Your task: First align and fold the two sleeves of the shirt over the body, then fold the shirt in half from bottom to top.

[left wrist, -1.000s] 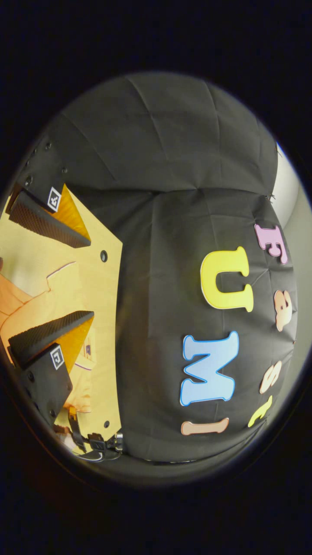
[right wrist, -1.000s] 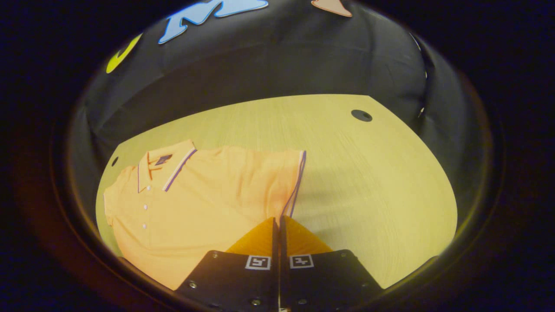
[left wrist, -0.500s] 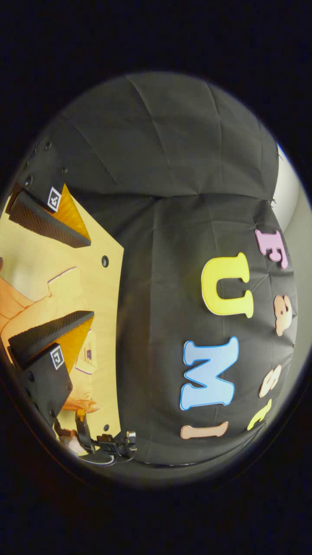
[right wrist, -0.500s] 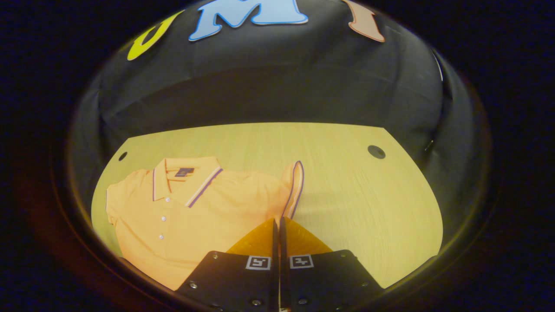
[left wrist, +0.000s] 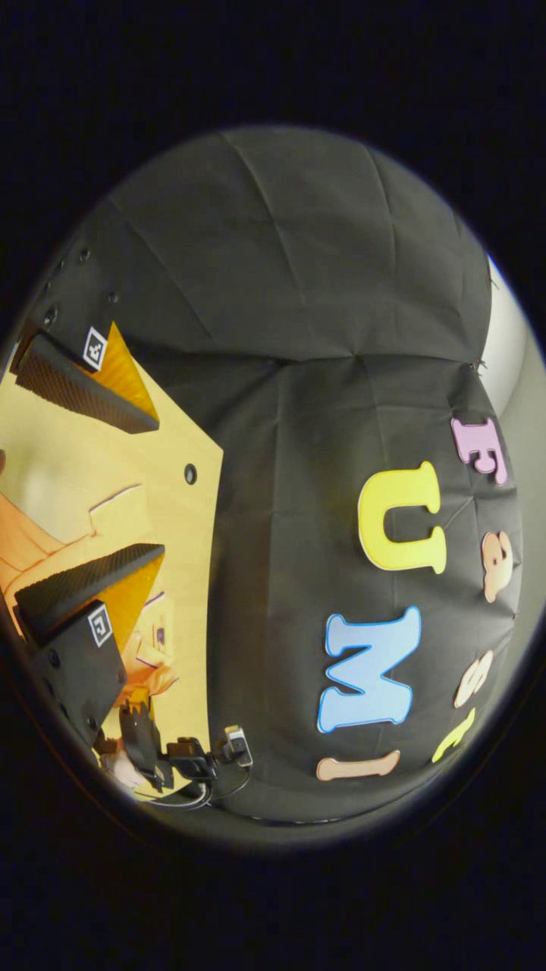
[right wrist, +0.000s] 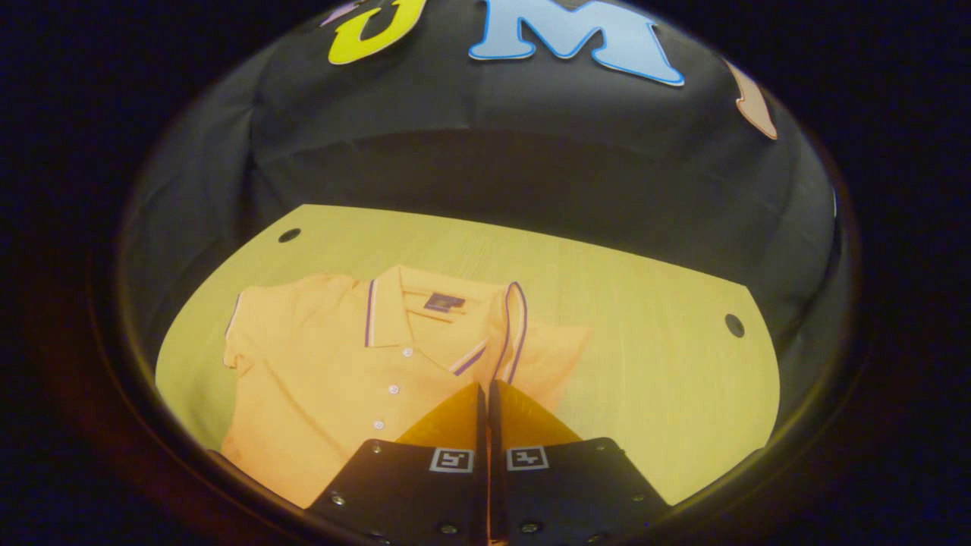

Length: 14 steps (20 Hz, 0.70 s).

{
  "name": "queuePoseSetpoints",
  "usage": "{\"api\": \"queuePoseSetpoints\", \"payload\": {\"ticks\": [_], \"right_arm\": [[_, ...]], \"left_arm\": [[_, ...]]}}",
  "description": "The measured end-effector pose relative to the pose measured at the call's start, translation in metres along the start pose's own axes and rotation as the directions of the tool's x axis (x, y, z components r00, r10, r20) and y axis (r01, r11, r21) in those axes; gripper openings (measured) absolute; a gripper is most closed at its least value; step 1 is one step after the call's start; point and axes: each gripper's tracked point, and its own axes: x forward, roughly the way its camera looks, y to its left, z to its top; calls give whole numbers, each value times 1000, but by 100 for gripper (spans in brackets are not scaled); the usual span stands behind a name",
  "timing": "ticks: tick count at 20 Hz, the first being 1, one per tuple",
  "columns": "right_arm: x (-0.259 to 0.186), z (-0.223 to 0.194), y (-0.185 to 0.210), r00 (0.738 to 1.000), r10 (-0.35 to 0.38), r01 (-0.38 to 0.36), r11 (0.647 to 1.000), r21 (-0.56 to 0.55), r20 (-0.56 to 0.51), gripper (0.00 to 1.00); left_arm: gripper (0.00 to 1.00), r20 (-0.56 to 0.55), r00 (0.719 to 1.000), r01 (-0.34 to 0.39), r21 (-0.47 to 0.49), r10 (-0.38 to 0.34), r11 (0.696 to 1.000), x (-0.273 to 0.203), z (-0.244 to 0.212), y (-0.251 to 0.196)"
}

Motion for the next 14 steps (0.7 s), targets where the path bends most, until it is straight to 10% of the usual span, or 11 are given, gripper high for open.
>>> {"api": "queuePoseSetpoints", "payload": {"ticks": [6, 9, 14], "right_arm": [[3, -3, 9, 1000, 16, -16, 1000, 15, -22, 13], [-6, 4, 4, 1000, 8, -8, 1000, 23, -5, 35], [-35, 16, 0, 999, 2, -2, 1000, 19, 32, 38]], "left_arm": [[96, -16, 1000, -5, -9, 5, 1000, 4, -8, 7], [96, -30, 1000, 10, -6, -10, 1000, 17, -19, 3], [97, -73, 995, 64, -10, -65, 998, 60, -48, -11]]}}
